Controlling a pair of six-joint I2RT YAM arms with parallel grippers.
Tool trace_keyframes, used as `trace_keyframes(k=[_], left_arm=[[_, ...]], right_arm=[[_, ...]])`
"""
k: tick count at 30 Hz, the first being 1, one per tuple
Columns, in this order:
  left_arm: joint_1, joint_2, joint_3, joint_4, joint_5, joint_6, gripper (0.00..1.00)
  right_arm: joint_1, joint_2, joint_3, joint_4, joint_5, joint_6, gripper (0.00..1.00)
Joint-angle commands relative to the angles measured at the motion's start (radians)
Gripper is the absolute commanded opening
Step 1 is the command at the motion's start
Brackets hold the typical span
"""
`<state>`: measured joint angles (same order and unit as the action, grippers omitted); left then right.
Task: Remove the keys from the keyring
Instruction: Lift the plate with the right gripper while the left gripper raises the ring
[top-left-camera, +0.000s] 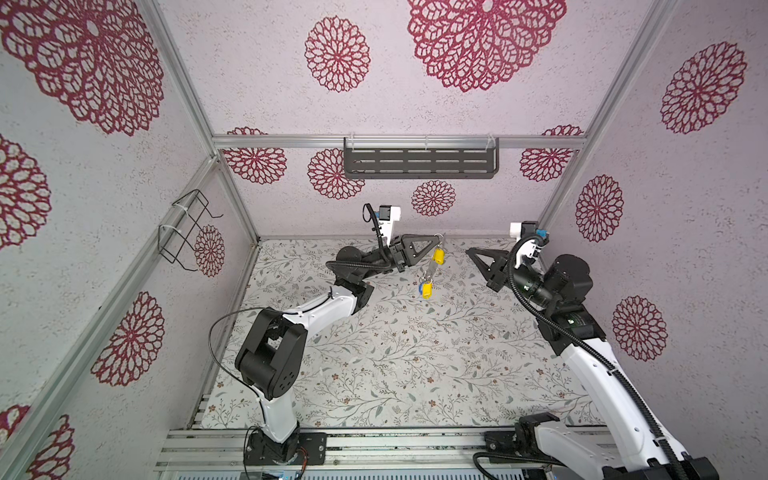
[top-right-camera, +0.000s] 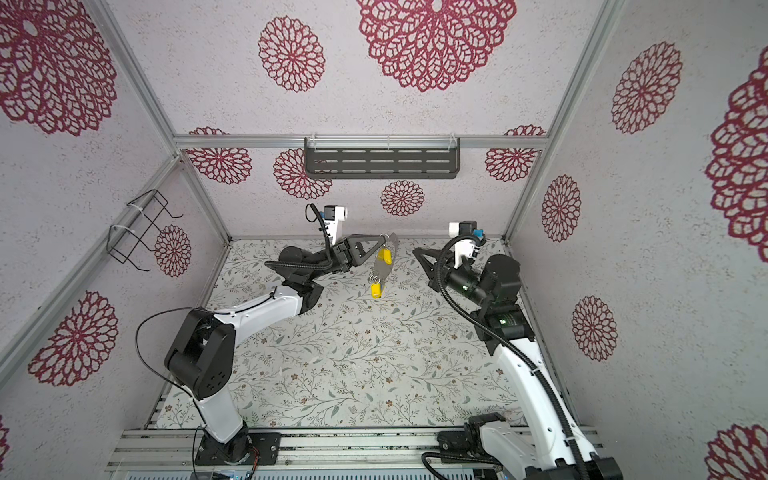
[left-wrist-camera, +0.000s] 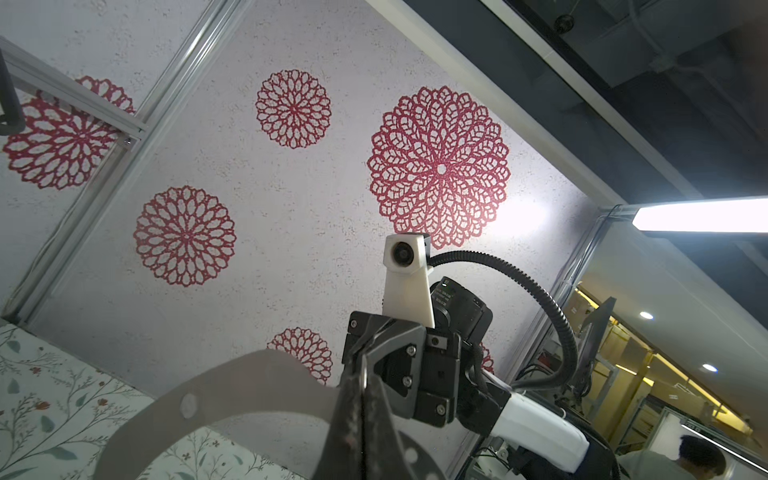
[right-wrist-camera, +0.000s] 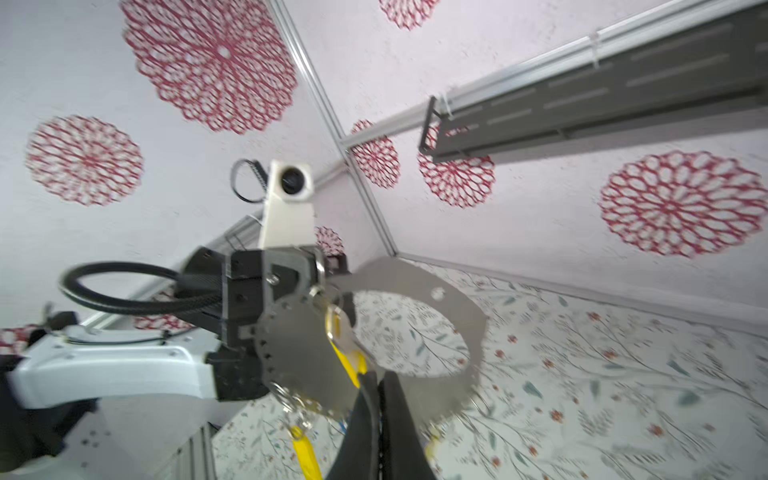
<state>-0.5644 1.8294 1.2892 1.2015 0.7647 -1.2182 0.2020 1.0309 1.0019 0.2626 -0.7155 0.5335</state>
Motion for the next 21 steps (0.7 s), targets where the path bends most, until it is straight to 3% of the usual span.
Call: trace_keyframes(k=[1, 5, 11, 21], left_arm=[[0.004, -0.006, 0.032, 0.112, -0.019, -0.085, 0.0], [0.004, -0.01, 0.025, 0.094, -0.042, -0.079, 0.0], [0.004, -0.023, 0.01, 0.052, -0.093, -0.074, 0.0], [-0.006, -0.036, 0.019, 0.001, -0.079, -0.038, 0.0]], right_arm=[[0.0, 0.05, 0.002, 0.359, -0.114, 0.255, 0.11], [0.025, 0.104, 0.003, 0.487, -0.123, 0.354, 0.18], [0.084, 0.145, 0.024, 0.462, -0.088, 0.353, 0.19], [0.125, 0.197, 0.062, 0.443, -0.085, 0.336, 0.21]])
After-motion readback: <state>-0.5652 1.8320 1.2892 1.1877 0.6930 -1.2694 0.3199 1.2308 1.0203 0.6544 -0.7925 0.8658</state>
